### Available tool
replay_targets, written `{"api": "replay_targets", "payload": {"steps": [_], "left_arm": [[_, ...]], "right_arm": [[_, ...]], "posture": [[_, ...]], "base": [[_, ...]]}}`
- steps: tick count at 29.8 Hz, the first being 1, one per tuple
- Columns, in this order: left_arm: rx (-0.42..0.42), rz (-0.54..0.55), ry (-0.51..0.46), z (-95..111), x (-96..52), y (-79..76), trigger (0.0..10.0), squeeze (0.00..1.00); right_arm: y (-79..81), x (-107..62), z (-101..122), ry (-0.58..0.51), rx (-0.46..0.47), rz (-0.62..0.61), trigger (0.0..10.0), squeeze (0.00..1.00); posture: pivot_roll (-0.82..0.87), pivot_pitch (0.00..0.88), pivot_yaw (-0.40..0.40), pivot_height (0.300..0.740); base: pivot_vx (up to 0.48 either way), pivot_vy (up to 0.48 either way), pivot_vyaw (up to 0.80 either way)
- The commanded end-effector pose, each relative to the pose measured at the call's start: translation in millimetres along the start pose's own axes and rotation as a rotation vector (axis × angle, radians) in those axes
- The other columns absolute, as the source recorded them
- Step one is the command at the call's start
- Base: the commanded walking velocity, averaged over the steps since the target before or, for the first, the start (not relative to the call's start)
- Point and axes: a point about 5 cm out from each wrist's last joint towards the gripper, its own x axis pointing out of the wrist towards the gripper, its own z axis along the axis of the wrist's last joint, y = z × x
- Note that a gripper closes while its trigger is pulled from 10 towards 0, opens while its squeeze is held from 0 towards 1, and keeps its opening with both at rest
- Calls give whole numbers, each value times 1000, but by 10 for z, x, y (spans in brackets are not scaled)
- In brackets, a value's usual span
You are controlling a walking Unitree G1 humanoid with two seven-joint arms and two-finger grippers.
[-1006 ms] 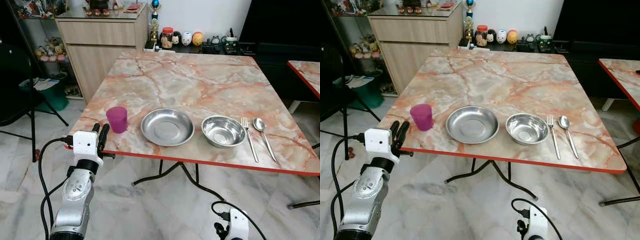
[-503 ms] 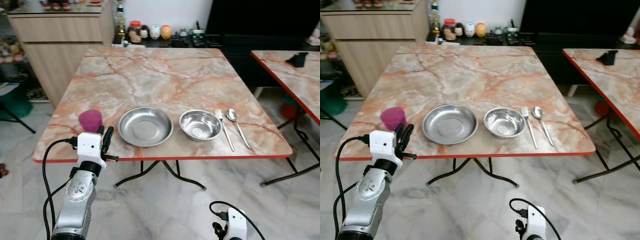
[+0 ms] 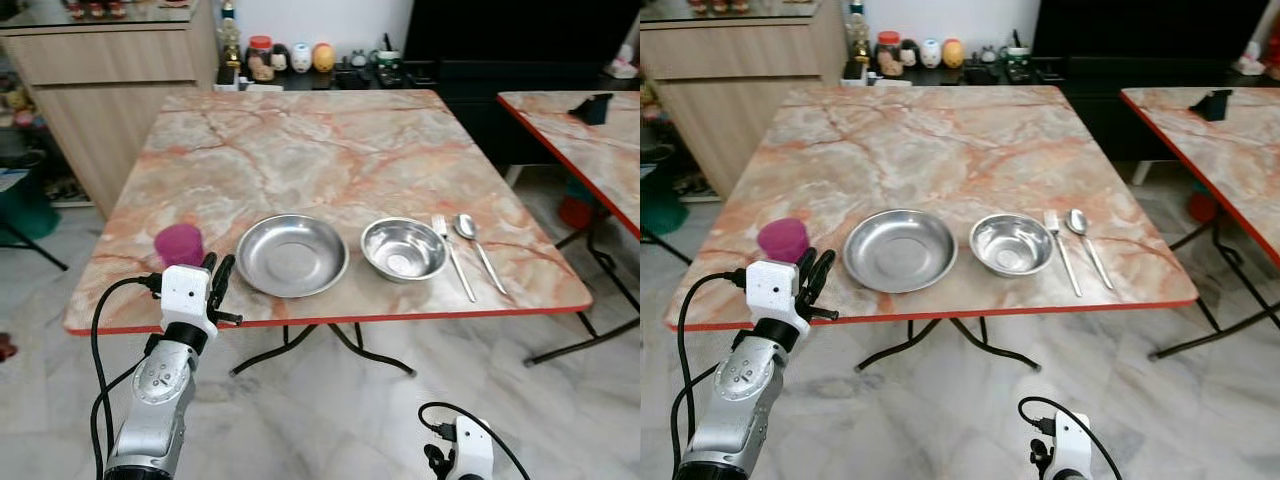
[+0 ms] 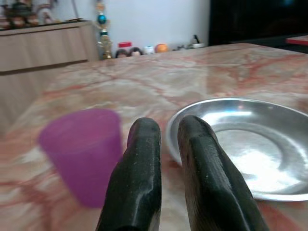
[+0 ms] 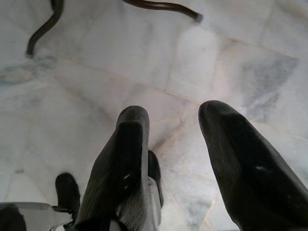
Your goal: Setting the table
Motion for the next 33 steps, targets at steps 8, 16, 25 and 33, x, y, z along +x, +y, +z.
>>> {"api": "replay_targets", "payload": {"steps": [8,16,25,33], "left_arm": [[-1,6,-9,32,-8,23,10000,0],[-27,-24,32,-15,-3,24,10000,0],[-198,-122,244,-260,4,-105,10000,0],[-391,-122,294,-189,191,-256,10000,1000]], "right_arm": [[-18,-2,0,-2,10,-8,10000,0],[-17,-2,0,-1,6,-6,10000,0],[-19,-2,0,1,5,-4,10000,0],[-16,-2,-2,4,0,1,10000,0]], "posture": [[60,0,-31,740],[60,0,-32,740],[60,0,-33,740],[61,0,-32,740]], "base": [[0,-166,0],[0,0,0],[0,0,0],[0,0,0]]}}
